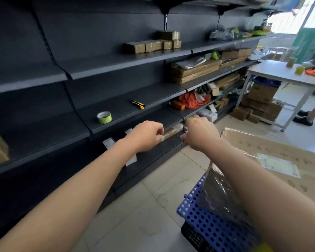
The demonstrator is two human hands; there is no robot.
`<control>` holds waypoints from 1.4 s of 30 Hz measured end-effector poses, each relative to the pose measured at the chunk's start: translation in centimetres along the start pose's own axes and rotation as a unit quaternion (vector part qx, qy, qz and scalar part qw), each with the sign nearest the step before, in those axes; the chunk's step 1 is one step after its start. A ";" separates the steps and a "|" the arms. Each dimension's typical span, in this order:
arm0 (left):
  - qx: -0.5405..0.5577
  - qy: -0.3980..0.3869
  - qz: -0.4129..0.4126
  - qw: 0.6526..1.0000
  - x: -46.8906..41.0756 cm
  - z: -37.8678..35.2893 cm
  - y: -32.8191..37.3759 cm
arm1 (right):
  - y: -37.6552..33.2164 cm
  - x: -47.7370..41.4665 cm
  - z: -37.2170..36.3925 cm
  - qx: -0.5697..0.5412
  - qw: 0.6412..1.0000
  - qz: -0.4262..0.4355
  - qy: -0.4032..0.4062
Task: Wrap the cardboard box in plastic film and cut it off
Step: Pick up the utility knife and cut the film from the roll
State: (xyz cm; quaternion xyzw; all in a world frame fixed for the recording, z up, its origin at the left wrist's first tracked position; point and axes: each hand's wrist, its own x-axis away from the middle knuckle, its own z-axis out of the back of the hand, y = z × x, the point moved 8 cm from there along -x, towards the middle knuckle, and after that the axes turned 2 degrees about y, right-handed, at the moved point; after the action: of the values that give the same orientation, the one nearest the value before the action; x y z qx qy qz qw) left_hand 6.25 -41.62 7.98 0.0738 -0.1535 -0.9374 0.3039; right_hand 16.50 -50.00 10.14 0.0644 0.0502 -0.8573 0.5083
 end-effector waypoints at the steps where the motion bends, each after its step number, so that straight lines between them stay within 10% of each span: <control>1: -0.015 0.003 0.004 1.000 -0.5 1.1 -1.7 | -1.6 -1.6 0.0 -0.004 1.000 0.007 0.006; 42: -0.001 -0.012 0.163 0.987 -35.7 0.9 -33.9 | -13.8 -56.1 -30.6 -0.066 0.976 0.044 -0.204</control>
State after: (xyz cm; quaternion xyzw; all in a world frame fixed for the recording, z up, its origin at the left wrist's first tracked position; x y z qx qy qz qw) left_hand 16.20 5.79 -0.87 0.0369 -0.1663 -0.8764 0.4505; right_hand 32.84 9.79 -10.71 -0.1434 -0.0011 -0.8239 0.5484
